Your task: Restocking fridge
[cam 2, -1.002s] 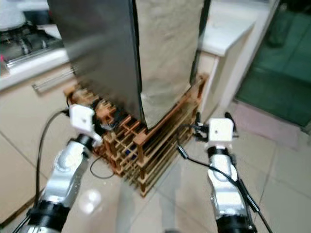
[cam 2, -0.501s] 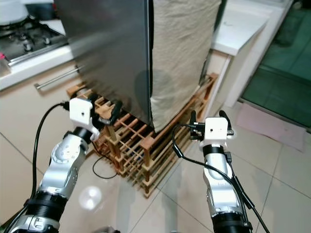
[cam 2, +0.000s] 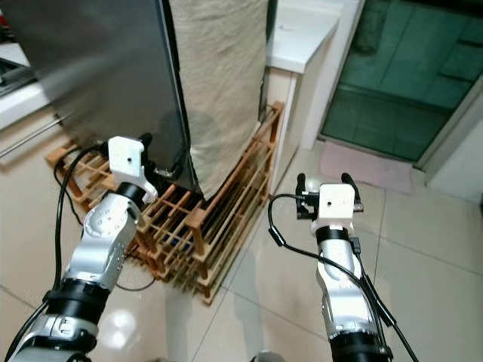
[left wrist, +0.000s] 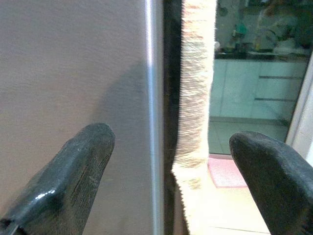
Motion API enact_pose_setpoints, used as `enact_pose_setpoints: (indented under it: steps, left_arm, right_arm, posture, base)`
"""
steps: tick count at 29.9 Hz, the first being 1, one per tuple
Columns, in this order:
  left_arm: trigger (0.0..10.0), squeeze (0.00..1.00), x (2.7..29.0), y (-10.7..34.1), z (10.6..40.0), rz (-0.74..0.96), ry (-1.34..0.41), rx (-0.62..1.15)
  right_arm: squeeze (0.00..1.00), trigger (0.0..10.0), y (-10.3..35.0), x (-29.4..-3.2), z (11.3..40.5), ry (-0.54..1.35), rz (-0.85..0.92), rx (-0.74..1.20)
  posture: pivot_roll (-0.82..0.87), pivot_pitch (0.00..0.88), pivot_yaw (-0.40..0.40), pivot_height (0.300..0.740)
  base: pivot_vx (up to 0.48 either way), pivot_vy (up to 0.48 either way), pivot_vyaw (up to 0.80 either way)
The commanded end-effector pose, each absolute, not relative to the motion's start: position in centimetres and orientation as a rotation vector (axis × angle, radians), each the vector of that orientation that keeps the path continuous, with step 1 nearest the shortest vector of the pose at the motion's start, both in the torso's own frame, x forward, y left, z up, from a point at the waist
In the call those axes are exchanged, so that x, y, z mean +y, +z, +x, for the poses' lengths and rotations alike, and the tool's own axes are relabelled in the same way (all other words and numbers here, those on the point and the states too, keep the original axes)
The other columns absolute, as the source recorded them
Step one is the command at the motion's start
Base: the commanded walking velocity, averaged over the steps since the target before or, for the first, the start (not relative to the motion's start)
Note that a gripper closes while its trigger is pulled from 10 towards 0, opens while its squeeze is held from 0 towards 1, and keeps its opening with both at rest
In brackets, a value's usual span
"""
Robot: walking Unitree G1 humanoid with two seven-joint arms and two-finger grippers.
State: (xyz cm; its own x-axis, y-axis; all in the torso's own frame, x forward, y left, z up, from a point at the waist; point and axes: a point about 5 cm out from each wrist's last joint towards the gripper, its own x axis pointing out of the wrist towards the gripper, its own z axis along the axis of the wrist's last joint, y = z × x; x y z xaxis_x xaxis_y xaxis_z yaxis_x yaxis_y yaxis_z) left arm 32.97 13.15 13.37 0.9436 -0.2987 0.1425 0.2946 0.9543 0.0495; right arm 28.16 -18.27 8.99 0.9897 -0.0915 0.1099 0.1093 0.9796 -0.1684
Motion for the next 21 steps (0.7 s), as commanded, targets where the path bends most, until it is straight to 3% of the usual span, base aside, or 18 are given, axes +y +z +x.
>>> enact_pose_setpoints:
  steps: [1, 10, 21]
  left_arm:
    - [10.0, 0.00, 12.9, 13.3, 33.2, 0.041, -0.314, -0.131]
    - [10.0, 0.00, 12.9, 13.5, 33.5, 0.036, -0.296, -0.126]
    - [10.0, 0.00, 10.4, 15.2, 34.6, -0.017, -0.383, -0.139]
  right_arm:
    - [0.00, 10.0, 9.0, -18.4, 28.1, -0.107, -0.180, -0.100]
    - [0.00, 10.0, 8.9, -18.4, 28.1, -0.112, -0.170, -0.092]
    - [0.00, 10.0, 8.7, -18.6, 27.9, -0.120, -0.178, -0.090]
  posture:
    - [-0.08, 0.000, 0.003, 0.740]
    - [-0.08, 0.000, 0.001, 0.732]
    - [-0.09, 0.000, 0.007, 0.732]
  base:
    - [0.000, 0.000, -0.54]
    - [0.000, 0.000, -0.51]
    - [0.000, 0.000, 0.00]
